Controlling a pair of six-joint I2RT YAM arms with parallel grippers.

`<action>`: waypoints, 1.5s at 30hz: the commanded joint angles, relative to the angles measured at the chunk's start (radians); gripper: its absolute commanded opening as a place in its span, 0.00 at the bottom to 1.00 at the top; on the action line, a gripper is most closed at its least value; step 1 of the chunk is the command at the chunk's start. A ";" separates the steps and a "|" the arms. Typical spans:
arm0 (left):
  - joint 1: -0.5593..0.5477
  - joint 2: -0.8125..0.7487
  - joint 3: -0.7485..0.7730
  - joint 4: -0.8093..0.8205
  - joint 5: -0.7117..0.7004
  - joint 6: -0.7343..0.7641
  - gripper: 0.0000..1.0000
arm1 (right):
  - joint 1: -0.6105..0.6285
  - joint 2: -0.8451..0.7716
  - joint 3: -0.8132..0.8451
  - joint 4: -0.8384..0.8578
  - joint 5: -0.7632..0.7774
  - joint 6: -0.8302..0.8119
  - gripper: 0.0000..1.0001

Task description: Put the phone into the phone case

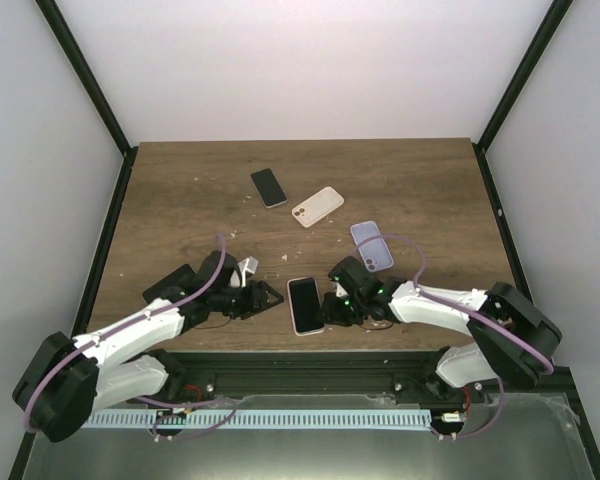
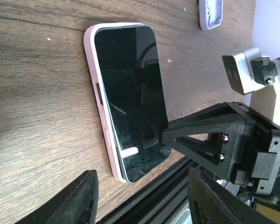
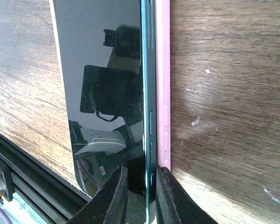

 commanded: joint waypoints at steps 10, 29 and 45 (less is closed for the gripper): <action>-0.101 0.134 -0.041 0.195 -0.004 -0.059 0.53 | 0.026 0.029 -0.028 0.162 0.064 0.130 0.12; -0.161 0.288 -0.078 0.318 -0.082 -0.101 0.36 | 0.060 0.064 -0.067 0.212 0.067 0.136 0.13; -0.169 0.256 -0.042 0.125 -0.234 -0.073 0.11 | 0.049 -0.005 -0.048 0.197 0.102 0.043 0.38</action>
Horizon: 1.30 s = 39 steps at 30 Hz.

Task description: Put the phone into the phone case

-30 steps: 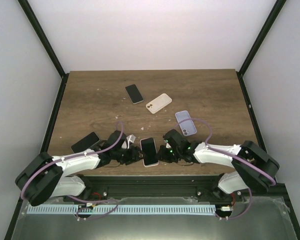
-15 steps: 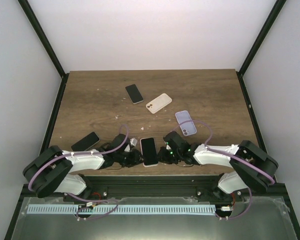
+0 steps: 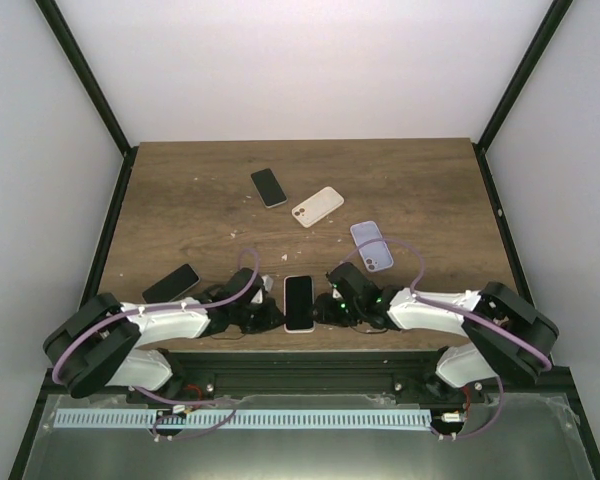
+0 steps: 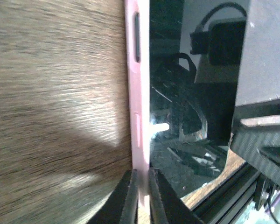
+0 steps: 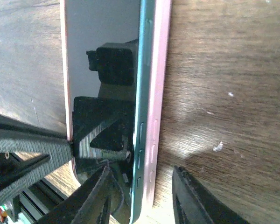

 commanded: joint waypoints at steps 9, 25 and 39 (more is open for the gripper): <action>0.050 -0.186 -0.010 -0.031 -0.085 -0.072 0.29 | -0.062 0.021 -0.037 0.155 -0.045 -0.049 0.46; 0.157 -0.043 -0.054 0.178 0.085 -0.064 0.40 | -0.070 0.138 0.006 0.308 -0.126 -0.021 0.50; 0.162 -0.013 -0.155 0.260 0.109 -0.042 0.24 | -0.069 0.139 0.045 0.394 -0.204 0.036 0.53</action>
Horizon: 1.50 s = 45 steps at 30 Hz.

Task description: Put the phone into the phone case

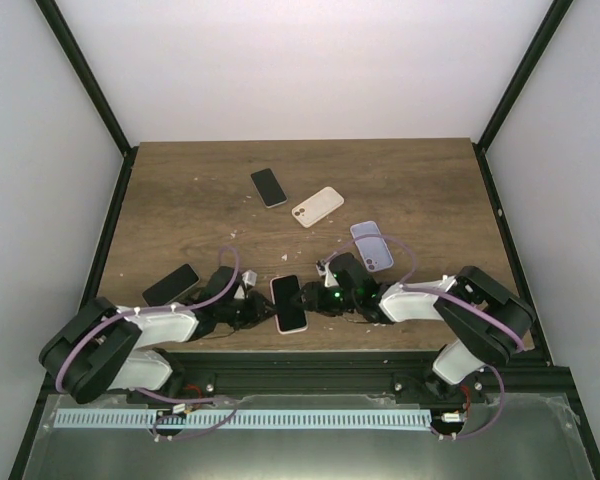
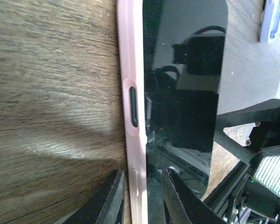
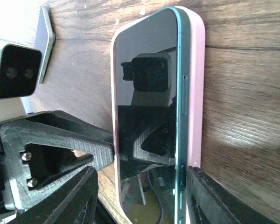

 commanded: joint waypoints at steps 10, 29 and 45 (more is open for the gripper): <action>0.002 0.018 -0.044 -0.003 -0.031 0.023 0.14 | -0.001 -0.019 0.072 -0.080 0.056 -0.011 0.57; 0.004 -0.032 -0.095 0.019 -0.041 0.015 0.11 | 0.022 0.067 0.054 0.211 -0.181 0.060 0.70; 0.002 -0.088 -0.056 -0.120 -0.075 0.079 0.18 | 0.023 0.097 0.057 0.247 -0.265 0.070 0.66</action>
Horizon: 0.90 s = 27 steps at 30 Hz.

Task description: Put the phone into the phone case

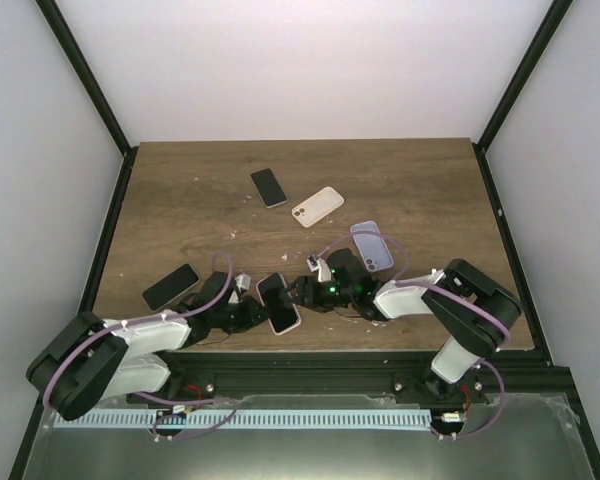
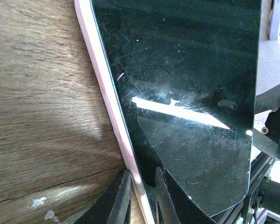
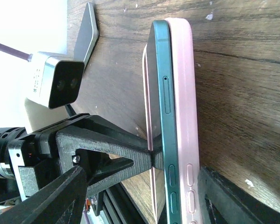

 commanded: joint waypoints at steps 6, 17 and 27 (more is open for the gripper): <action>-0.001 -0.017 0.015 -0.131 -0.046 0.048 0.17 | 0.027 0.044 0.035 0.074 -0.154 0.008 0.64; -0.001 -0.019 0.011 -0.136 -0.061 0.049 0.15 | 0.027 0.040 0.049 0.139 -0.230 0.005 0.62; -0.001 -0.057 0.006 -0.195 -0.081 0.065 0.16 | 0.027 0.066 0.025 0.247 -0.280 0.047 0.61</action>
